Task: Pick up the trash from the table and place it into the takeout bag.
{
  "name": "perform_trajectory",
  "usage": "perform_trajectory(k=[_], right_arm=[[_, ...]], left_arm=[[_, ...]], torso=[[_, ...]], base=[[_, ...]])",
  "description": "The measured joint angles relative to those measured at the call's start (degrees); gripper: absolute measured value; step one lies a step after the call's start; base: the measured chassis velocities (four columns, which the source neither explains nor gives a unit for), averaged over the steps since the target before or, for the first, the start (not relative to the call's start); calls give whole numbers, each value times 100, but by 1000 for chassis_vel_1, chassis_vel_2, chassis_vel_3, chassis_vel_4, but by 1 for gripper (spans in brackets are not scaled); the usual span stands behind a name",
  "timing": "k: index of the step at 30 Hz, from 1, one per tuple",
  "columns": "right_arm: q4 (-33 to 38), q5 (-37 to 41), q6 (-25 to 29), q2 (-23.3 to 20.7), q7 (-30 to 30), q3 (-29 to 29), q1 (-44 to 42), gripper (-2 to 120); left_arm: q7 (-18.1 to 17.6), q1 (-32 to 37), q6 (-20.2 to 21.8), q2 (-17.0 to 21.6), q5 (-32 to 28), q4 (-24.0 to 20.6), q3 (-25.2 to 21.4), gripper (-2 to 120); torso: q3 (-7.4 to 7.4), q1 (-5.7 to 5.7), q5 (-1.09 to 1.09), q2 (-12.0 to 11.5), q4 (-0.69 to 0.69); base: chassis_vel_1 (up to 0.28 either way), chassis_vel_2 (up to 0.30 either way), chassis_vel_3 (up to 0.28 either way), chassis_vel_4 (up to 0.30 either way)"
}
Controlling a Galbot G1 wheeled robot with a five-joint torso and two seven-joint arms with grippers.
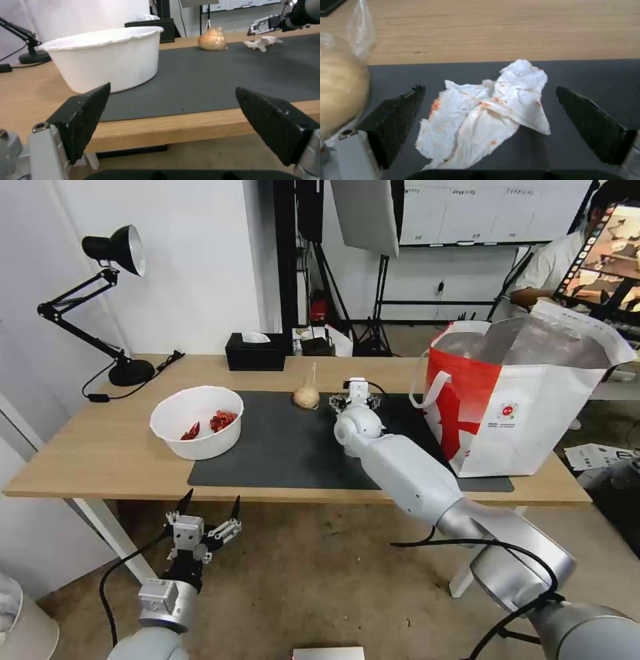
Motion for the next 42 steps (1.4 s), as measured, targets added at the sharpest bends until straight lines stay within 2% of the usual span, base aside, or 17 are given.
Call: perform_trajectory(k=[10,13,15,18,19,22,23,26,27,30,32,34,35,37,42], right_arm=[[-46,13,-36,-40,-6,77,-76,98],[16,206,-48,-49,11,125,-131,84],[37,223,-48,-57,16,131,-149,81],[100,247,-48,-99,28,147,-206,68],[100,247,-48,-99,28,147,-206,68],[172,266,-46,-149,28,151,-255,52],[172,266,-46,-149,28,151,-255,52],[207,294,-42,-193,7,151,-263,37],[207,294,-42,-193,7,151,-263,37],[228,338,-37,-223,-46,151,-261,22],[233,358,-35,-228,-59,151,-259,20],[247,383,-28,-238,-99,151,-257,9],[247,383,-28,-238,-99,151,-257,9],[282,401,-14,-260,-136,150,-260,0],[538,432,145,-356,-199,167,-344,0]], left_arm=[[-1,5,-6,10,-2,-3,13,100],[-1,12,-6,12,0,-9,25,100],[-1,14,-6,10,1,-9,28,100],[-1,17,-9,5,5,-1,38,100],[-1,17,-9,5,5,-1,38,100],[-1,14,-14,4,8,5,55,100],[-1,14,-14,4,8,5,55,100],[-1,4,-18,6,9,8,66,100],[-1,4,-18,6,9,8,66,100],[-1,-2,-19,11,9,10,73,100],[-1,-4,-19,13,9,10,75,100],[-1,-13,-20,16,8,12,76,100],[-1,-13,-20,16,8,12,76,100],[-2,-22,-21,21,5,14,81,100],[-7,-40,-22,26,-4,13,93,100]], torso=[[0,0,1,1,0],[0,0,1,1,0],[0,0,1,1,1],[0,0,1,1,0],[0,0,1,1,0],[0,-1,0,1,0],[0,-1,0,1,0],[0,0,1,1,0],[0,0,1,1,0],[0,0,1,1,0],[0,-1,1,1,0],[0,0,1,1,1],[0,0,1,1,1],[0,-1,1,1,1],[0,0,1,1,1]], base=[[0,0,0,0],[0,0,0,0],[0,0,0,0],[0,0,0,0],[0,0,0,0],[0,0,0,0],[0,0,0,0],[0,0,0,0],[0,0,0,0],[0,0,0,0],[0,0,0,0],[0,0,0,0],[0,0,0,0],[0,0,0,0],[0,0,0,0]])
